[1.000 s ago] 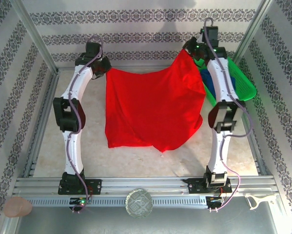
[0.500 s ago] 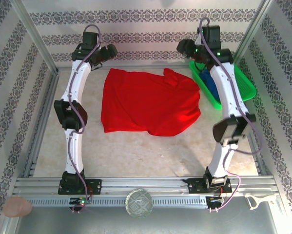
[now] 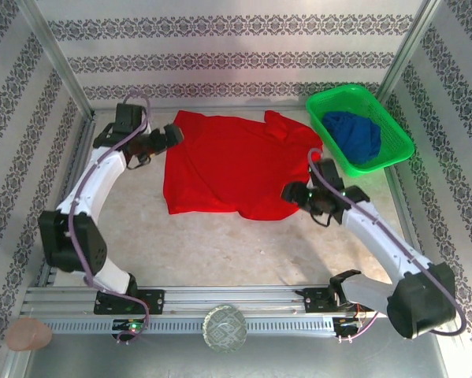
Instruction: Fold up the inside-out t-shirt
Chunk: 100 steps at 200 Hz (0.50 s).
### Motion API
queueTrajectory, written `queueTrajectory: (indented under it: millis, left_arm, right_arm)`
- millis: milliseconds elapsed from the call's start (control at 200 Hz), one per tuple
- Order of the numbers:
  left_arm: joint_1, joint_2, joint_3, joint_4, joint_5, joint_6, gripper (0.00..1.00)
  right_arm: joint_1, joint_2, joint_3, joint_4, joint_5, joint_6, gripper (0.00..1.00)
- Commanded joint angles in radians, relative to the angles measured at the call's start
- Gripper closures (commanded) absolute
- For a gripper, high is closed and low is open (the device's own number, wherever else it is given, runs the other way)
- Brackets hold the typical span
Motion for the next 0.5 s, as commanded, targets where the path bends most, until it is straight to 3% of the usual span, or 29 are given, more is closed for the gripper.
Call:
queueTrajectory:
  millis: [0, 150, 315, 495]
  left_arm:
    - [-0.027, -0.12, -0.151, -0.079, -0.049, -0.028, 0.0]
    - [-0.03, -0.242, -0.349, -0.103, -0.116, -0.071, 0.0]
    - [-0.035, -0.212, -0.441, -0.073, -0.086, -0.107, 0.0]
    - [-0.061, -0.155, -0.444, -0.063, -0.12, -0.098, 0.15]
  right_arm:
    - [0.044, -0.076, -0.121, 0.088, -0.015, 0.128, 0.38]
    - [0.093, -0.044, -0.208, 0.221, -0.008, 0.186, 0.36]
    - [0.096, 0.08, -0.189, 0.312, -0.026, 0.186, 0.36]
    - [0.094, 0.179, -0.154, 0.346, -0.038, 0.192, 0.36]
